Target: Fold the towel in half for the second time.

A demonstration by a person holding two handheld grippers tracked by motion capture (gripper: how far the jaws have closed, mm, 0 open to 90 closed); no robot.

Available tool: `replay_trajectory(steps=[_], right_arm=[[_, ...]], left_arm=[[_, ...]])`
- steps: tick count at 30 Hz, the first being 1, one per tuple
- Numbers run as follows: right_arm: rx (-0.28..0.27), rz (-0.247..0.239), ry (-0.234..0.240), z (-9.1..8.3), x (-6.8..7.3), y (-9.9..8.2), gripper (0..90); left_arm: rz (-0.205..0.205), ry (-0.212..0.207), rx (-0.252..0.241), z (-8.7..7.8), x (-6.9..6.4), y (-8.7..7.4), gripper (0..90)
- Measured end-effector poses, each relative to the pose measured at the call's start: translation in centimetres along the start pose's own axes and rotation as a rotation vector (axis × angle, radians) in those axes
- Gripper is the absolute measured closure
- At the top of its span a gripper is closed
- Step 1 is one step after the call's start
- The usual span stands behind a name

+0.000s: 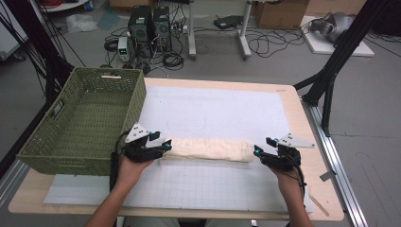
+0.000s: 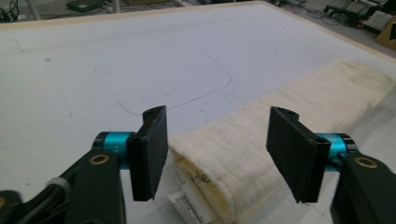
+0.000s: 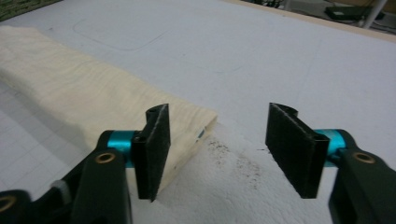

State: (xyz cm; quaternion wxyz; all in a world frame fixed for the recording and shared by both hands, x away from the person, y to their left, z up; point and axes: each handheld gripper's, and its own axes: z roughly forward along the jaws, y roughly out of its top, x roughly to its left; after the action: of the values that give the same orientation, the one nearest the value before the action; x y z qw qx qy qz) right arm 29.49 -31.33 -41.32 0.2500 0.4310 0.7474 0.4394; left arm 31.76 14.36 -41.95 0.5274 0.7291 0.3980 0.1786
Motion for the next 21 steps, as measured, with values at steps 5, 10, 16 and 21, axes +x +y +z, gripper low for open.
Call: replay_trajectory(steps=[5, 10, 16, 21], right_arm=[[0.021, -0.017, -0.081, -1.2, -0.2, -0.6, 26.6], [0.004, -0.002, -0.110, -2.8, -0.5, -1.0, 20.9], [0.003, 0.007, -0.106, -3.1, -0.9, -1.4, 15.8], [0.014, -0.017, -0.111, -3.0, -0.9, -1.5, 12.2]], left_arm=[[-0.017, -0.040, -0.025, -0.8, 0.2, 0.5, 32.0], [-0.026, -0.030, -0.034, -0.7, -0.3, 0.6, 25.7], [-0.010, -0.038, -0.038, -0.6, -0.7, 0.7, 19.0], [-0.002, -0.047, -0.044, -0.6, -0.6, 0.8, 19.1]])
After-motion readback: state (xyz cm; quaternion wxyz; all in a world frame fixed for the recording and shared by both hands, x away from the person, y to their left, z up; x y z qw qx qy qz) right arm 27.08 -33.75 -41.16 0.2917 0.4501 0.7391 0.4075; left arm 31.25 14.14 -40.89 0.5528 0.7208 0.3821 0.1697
